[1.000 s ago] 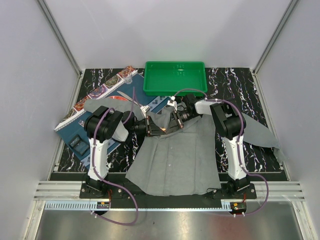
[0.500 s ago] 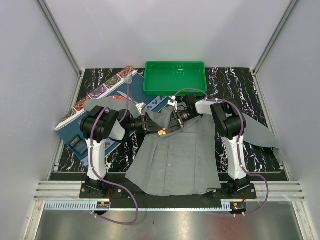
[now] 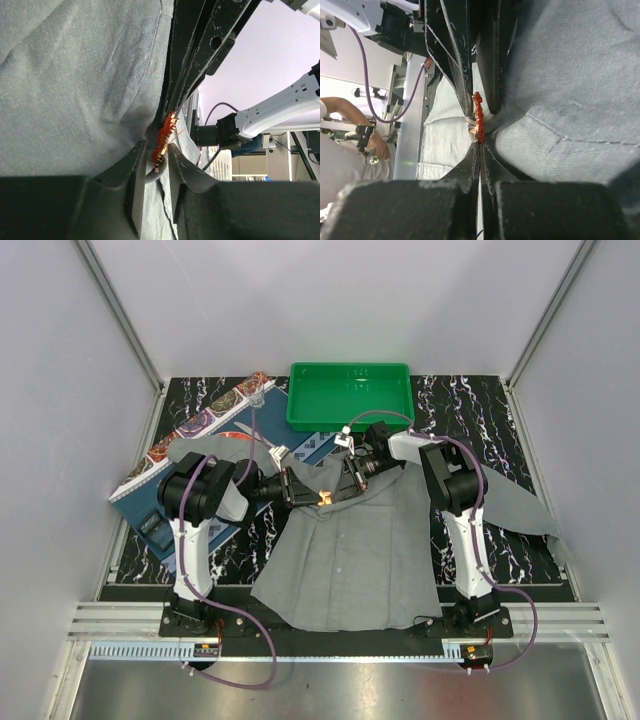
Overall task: Pin the brooch onto the clothing
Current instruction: Pin the brooch onto the flattened clothing.
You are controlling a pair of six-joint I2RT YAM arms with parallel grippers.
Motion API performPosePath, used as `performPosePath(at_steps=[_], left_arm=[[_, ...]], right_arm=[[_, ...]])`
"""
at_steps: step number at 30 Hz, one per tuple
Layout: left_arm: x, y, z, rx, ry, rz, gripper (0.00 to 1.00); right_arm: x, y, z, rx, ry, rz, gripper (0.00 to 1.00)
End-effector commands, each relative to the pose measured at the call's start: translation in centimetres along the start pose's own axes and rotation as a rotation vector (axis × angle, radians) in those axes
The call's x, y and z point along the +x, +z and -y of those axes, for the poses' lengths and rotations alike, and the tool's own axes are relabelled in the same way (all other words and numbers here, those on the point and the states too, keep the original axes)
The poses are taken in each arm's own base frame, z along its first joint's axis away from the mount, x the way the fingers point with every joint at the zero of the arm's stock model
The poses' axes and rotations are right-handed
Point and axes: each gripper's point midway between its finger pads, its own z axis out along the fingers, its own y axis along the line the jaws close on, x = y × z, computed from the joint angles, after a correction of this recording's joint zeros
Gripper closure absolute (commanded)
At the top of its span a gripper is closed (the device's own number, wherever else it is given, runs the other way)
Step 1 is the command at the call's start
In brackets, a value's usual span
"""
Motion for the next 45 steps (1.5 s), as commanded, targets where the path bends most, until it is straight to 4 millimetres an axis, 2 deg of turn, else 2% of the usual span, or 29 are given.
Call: performPosePath(at_steps=[1, 2, 4, 5, 6, 10, 15, 16, 18, 19, 20, 21, 23, 24, 25, 27, 28, 31, 35, 36, 38, 40, 43, 45], left_arm=[[-2.5, -0.3, 6.7, 0.219, 0.456, 0.096, 0.78], [-2.5, -0.3, 6.8, 0.221, 0.47, 0.096, 0.86], [-2.4, -0.3, 6.8, 0.22, 0.459, 0.095, 0.95], [-2.4, -0.3, 6.8, 0.219, 0.456, 0.099, 0.98], [-2.3, -0.4, 6.7, 0.213, 0.444, 0.102, 1.0], [-2.1, -0.5, 6.1, 0.182, 0.382, 0.137, 1.0], [-2.2, -0.6, 5.9, 0.168, 0.369, 0.161, 1.0], [-2.3, -0.6, 5.9, 0.165, 0.368, 0.168, 1.0], [-2.3, -0.6, 5.9, 0.16, 0.369, 0.178, 1.0], [-2.4, -0.6, 6.0, 0.16, 0.372, 0.181, 1.0], [-2.6, -0.7, 6.0, 0.156, 0.374, 0.195, 1.0], [-2.6, -0.7, 5.9, 0.152, 0.368, 0.199, 1.0], [-3.0, -0.8, 6.1, 0.15, 0.37, 0.217, 1.0], [-3.1, -0.8, 6.2, 0.15, 0.372, 0.222, 1.0], [-3.2, -0.8, 6.3, 0.15, 0.369, 0.227, 1.0], [-3.8, -0.8, 6.5, 0.149, 0.371, 0.251, 1.0], [-4.2, -0.9, 6.7, 0.148, 0.37, 0.265, 1.0], [-5.0, -1.0, 6.8, 0.145, 0.35, 0.299, 1.0], [-5.2, -1.0, 6.7, 0.14, 0.346, 0.309, 1.0], [-5.1, -1.0, 6.7, 0.14, 0.345, 0.307, 1.0], [-5.0, -1.0, 6.7, 0.139, 0.346, 0.307, 1.0], [-5.1, -1.1, 6.9, 0.141, 0.356, 0.309, 1.0], [-5.2, -1.0, 6.9, 0.141, 0.36, 0.309, 1.0], [-5.2, -1.0, 6.9, 0.142, 0.361, 0.31, 1.0]], right_arm=[[-0.5, 0.0, -0.9, -0.053, -0.005, -0.004, 1.0], [-0.4, 0.1, -0.9, -0.057, -0.034, -0.011, 1.0], [-0.4, 0.1, -1.0, -0.062, -0.035, -0.021, 1.0], [-0.6, 0.0, -1.1, -0.062, -0.034, -0.023, 0.94], [-0.6, 0.0, -1.3, -0.06, -0.034, -0.026, 0.84], [-0.9, -0.2, -1.9, -0.051, -0.051, -0.026, 0.52], [-0.7, -0.4, -2.8, -0.044, -0.069, -0.023, 0.49], [-0.8, -0.4, -2.9, -0.037, -0.038, -0.022, 0.45], [-1.0, -0.3, -2.4, -0.016, -0.066, -0.008, 0.44], [-1.2, -0.1, -2.5, -0.001, -0.008, -0.006, 0.44], [-0.2, 0.1, -2.0, 0.02, 0.034, -0.006, 0.44], [-1.9, 0.0, -1.2, 0.072, -0.074, 0.032, 0.43], [-1.9, 0.3, -1.1, 0.08, 0.028, 0.064, 0.46], [-2.7, 0.5, -0.9, 0.077, -0.01, 0.084, 0.46], [-3.1, 0.6, -1.1, 0.069, 0.064, 0.098, 0.46], [-4.0, 0.8, -0.8, 0.067, 0.0, 0.146, 0.48], [-4.1, 1.0, -1.0, 0.055, 0.062, 0.161, 0.48], [-4.3, 1.2, -0.7, 0.041, 0.077, 0.183, 0.51], [-4.7, 1.3, -0.7, 0.017, 0.054, 0.203, 0.67], [-4.8, 1.3, -0.9, 0.011, 0.066, 0.207, 0.77], [-4.6, 1.4, -1.2, -0.012, 0.052, 0.195, 0.86], [-4.5, 1.3, -1.2, -0.019, 0.048, 0.188, 0.85], [-3.9, 1.4, -1.2, -0.022, 0.054, 0.164, 0.76], [-3.8, 1.4, -1.0, -0.014, 0.034, 0.156, 0.8]])
